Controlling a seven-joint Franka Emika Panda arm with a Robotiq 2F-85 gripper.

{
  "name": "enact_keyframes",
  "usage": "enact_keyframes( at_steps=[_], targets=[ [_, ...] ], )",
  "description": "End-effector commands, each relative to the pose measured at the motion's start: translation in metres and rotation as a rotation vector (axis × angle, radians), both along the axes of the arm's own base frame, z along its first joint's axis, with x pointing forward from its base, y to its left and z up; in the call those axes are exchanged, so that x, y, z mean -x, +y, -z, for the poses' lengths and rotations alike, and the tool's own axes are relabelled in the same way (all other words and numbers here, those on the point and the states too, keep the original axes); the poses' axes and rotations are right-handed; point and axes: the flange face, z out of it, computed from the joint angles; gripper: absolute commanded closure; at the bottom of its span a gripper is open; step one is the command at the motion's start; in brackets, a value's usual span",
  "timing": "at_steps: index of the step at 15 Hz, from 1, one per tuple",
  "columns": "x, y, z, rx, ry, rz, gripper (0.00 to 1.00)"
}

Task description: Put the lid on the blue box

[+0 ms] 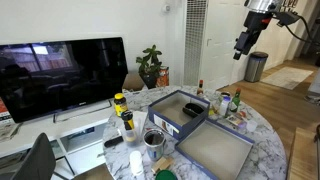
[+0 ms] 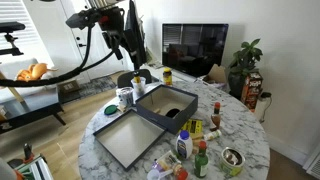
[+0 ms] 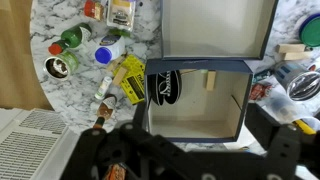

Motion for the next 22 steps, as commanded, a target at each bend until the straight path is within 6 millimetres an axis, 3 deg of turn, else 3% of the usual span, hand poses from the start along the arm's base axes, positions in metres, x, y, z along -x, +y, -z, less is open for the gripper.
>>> enact_keyframes(
  at_steps=[1,8,11,13,16,19,22],
  targets=[
    [0.000,0.000,0.000,0.000,0.001,0.000,0.00],
    [-0.002,0.001,0.005,-0.007,0.018,0.017,0.00],
    [-0.006,0.014,0.050,-0.119,0.107,-0.022,0.00],
    [-0.006,0.025,0.090,-0.194,0.198,-0.009,0.00],
    [-0.003,0.042,0.165,-0.272,0.344,-0.041,0.00],
    [0.001,0.046,0.239,-0.332,0.455,-0.027,0.00],
    [-0.003,0.057,0.292,-0.388,0.492,-0.017,0.00]
  ],
)
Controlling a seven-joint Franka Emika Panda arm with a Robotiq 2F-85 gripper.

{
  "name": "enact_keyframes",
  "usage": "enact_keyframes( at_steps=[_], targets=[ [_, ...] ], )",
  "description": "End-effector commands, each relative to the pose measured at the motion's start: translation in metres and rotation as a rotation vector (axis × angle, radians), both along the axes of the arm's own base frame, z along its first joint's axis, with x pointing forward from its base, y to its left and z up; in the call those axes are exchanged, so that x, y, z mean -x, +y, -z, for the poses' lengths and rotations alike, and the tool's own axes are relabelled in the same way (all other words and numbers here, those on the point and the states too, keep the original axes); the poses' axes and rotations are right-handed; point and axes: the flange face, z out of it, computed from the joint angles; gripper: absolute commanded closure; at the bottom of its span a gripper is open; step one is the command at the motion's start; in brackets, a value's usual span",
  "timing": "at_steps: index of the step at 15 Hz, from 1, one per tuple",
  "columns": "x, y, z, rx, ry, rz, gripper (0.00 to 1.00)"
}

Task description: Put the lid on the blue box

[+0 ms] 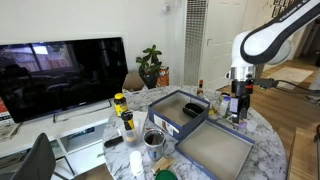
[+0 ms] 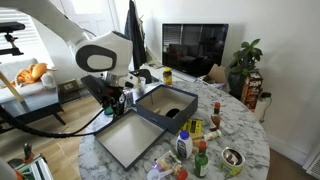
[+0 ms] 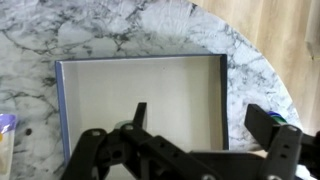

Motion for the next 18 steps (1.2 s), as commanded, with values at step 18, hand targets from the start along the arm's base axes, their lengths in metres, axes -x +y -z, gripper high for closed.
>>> enact_keyframes(
  at_steps=[18],
  targets=[
    [0.015,-0.019,0.128,-0.002,0.021,0.615,0.00]
  ],
)
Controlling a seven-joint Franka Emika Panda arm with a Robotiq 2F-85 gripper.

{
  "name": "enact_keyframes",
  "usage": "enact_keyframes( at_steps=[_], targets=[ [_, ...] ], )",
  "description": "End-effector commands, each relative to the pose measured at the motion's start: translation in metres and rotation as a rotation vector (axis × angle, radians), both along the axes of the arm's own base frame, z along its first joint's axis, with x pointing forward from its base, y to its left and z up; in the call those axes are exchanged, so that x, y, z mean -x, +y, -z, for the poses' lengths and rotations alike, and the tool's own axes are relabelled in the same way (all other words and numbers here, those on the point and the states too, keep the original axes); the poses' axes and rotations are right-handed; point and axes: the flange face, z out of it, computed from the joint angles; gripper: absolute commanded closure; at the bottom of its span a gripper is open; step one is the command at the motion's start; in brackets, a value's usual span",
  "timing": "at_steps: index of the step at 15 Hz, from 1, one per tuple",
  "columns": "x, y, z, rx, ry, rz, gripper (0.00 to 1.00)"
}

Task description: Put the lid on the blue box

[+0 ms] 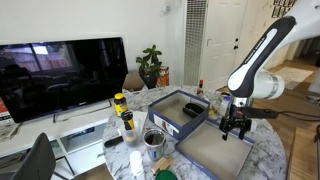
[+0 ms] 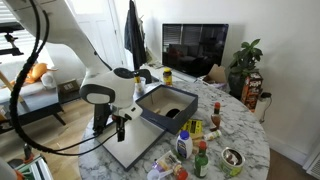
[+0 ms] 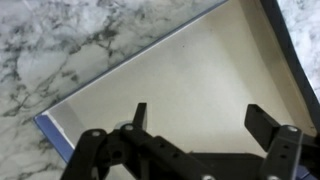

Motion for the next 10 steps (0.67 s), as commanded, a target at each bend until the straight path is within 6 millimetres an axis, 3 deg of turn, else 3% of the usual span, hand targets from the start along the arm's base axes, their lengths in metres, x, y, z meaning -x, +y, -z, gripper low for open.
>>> enact_keyframes(
  at_steps=[1,6,10],
  targets=[
    [0.009,-0.005,0.014,-0.057,-0.018,0.162,0.00],
    [0.036,-0.018,0.041,-0.004,0.006,0.271,0.00],
    [0.043,-0.020,0.061,0.023,0.029,0.323,0.00]
  ],
)
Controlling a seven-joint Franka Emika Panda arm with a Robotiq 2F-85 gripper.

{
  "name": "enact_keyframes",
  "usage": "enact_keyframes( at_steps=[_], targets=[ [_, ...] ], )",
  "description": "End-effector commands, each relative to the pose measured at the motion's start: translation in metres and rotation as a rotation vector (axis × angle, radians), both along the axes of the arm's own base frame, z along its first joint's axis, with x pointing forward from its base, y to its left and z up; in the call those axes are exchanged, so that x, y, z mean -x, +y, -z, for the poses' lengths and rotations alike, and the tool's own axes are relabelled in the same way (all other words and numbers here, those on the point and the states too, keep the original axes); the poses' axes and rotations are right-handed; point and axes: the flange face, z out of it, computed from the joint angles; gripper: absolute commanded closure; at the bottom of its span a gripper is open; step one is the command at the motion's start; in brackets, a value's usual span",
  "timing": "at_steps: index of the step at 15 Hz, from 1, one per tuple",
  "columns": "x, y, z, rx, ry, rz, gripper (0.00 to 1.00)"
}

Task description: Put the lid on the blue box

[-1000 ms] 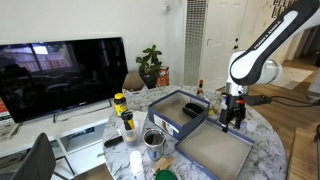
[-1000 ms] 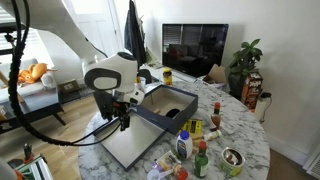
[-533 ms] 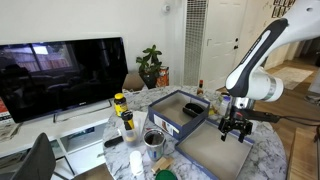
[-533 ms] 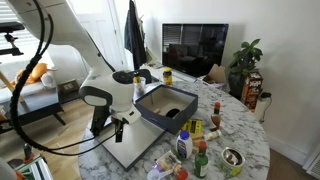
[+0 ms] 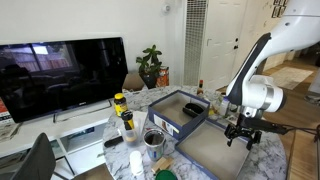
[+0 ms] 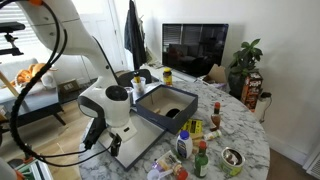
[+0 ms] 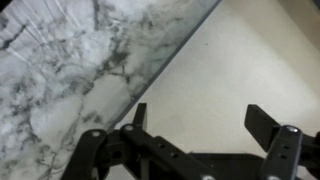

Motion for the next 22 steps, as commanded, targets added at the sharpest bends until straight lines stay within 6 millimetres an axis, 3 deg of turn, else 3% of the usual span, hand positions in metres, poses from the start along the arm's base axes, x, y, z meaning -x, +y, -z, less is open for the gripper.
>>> enact_keyframes(
  at_steps=[1,5,11,18,19,22],
  targets=[
    [0.005,-0.001,0.017,0.027,0.006,0.039,0.00],
    [0.006,-0.003,0.022,0.032,0.001,0.081,0.00],
    [0.038,-0.005,0.046,0.076,0.121,0.073,0.00],
    [0.062,-0.006,0.047,0.097,0.186,0.043,0.00],
    [0.054,-0.006,0.052,0.101,0.176,0.046,0.00],
    [0.043,-0.003,0.037,0.106,0.124,0.051,0.00]
  ],
)
